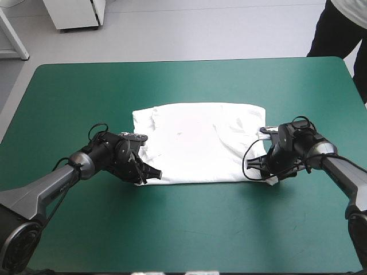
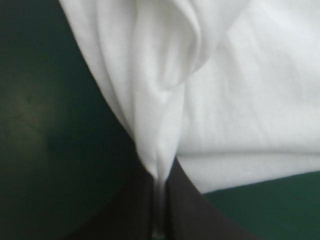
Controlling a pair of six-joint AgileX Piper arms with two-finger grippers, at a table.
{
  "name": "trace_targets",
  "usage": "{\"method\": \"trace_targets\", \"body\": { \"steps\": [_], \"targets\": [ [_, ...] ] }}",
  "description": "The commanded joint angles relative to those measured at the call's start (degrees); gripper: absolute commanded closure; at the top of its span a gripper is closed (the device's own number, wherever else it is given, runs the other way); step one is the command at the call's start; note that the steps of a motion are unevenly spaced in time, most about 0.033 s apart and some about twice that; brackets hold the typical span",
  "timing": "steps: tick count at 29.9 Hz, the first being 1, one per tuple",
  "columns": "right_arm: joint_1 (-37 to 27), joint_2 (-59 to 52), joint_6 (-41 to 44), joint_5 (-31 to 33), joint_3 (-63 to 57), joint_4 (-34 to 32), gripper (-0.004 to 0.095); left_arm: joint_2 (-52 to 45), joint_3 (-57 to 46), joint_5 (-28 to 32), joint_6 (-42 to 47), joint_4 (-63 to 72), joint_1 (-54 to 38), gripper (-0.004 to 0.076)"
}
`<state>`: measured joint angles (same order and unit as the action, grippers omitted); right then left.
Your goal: Fold the cloth
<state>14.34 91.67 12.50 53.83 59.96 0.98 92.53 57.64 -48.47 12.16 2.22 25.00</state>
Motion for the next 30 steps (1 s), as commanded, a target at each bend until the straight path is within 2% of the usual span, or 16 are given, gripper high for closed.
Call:
{"method": "trace_targets", "body": {
  "steps": [1,4,10,20,27,30],
  "targets": [
    [-0.4,-1.9,-0.4,-2.4,-0.7,0.1,0.0440,-0.9,0.5,-1.3,0.1,-0.9,0.1,0.0734],
    [-0.4,-1.9,-0.2,-3.3,-2.4,0.3,0.0520,-0.9,0.5,-1.1,0.1,-0.7,0.1,0.0734],
    [-0.4,-1.9,-0.2,-4.1,-6.6,2.3,0.0917,-0.9,0.5,-1.1,0.1,-0.7,0.1,0.0734],
    [-0.4,-5.4,-0.8,-1.4,-0.8,1.7,0.0925,-1.9,3.6,-3.7,-1.2,-1.3,0.1,0.0734],
    [-0.4,-8.9,-2.7,5.4,9.3,-1.0,0.0925,-5.0,16.3,-9.6,-4.6,-2.2,0.0,0.0734],
    [-0.4,-9.6,-3.0,6.9,13.5,-1.6,0.0925,-5.2,21.6,-10.4,-4.7,-2.2,0.0,0.0734]
  ]
}}
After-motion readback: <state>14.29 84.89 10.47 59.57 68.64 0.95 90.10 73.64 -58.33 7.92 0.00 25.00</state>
